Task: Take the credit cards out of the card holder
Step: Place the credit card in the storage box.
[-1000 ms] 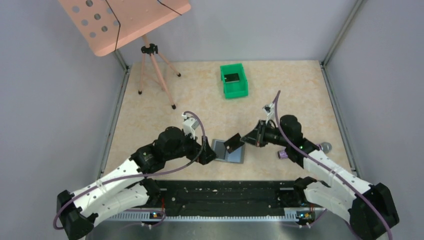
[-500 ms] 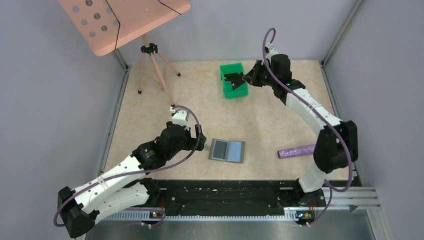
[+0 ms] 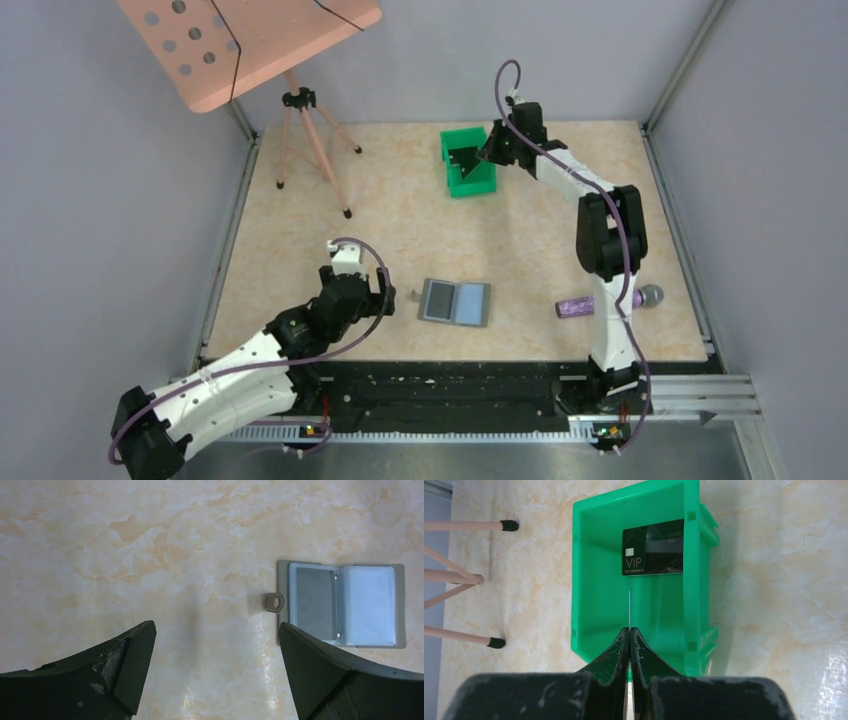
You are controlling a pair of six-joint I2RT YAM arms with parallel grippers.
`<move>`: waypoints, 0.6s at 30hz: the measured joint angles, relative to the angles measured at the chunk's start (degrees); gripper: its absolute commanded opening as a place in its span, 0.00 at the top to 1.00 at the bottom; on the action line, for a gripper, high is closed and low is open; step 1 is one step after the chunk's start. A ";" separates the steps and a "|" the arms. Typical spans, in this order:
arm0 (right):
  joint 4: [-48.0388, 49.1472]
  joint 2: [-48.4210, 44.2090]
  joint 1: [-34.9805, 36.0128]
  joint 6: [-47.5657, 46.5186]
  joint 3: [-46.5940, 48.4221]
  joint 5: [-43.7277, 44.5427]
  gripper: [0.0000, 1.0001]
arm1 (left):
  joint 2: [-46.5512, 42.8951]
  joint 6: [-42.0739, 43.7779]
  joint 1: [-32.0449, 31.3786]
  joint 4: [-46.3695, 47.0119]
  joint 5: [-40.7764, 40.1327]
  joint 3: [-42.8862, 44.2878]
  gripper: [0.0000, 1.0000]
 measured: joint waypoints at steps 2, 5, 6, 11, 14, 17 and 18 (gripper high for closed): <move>0.02 1.68 0.00 0.50 1.29 -0.26 1.00 | -0.13 -0.09 0.00 0.37 -0.09 -0.81 0.01; 0.00 3.39 0.00 1.44 2.91 -0.63 1.00 | -0.15 -0.13 0.00 1.11 -0.17 -1.05 0.01; -0.02 3.67 0.00 1.57 3.45 -0.74 1.00 | -0.15 -0.15 0.00 1.40 -0.26 -1.05 0.01; 0.26 3.98 0.00 2.05 5.07 -0.55 1.00 | -0.13 -0.24 0.00 2.34 -0.24 -1.05 0.01; 0.37 5.22 0.00 2.25 7.08 -0.39 1.00 | -0.13 -0.24 0.00 2.51 -0.24 -1.05 0.01; 0.24 7.45 0.00 2.56 9.64 -0.48 1.00 | -0.17 -0.24 0.00 2.64 -0.26 -1.05 0.01; 0.04 8.02 0.00 2.67 10.25 -0.52 1.00 | -0.17 -0.24 0.00 2.64 -0.26 -1.05 0.01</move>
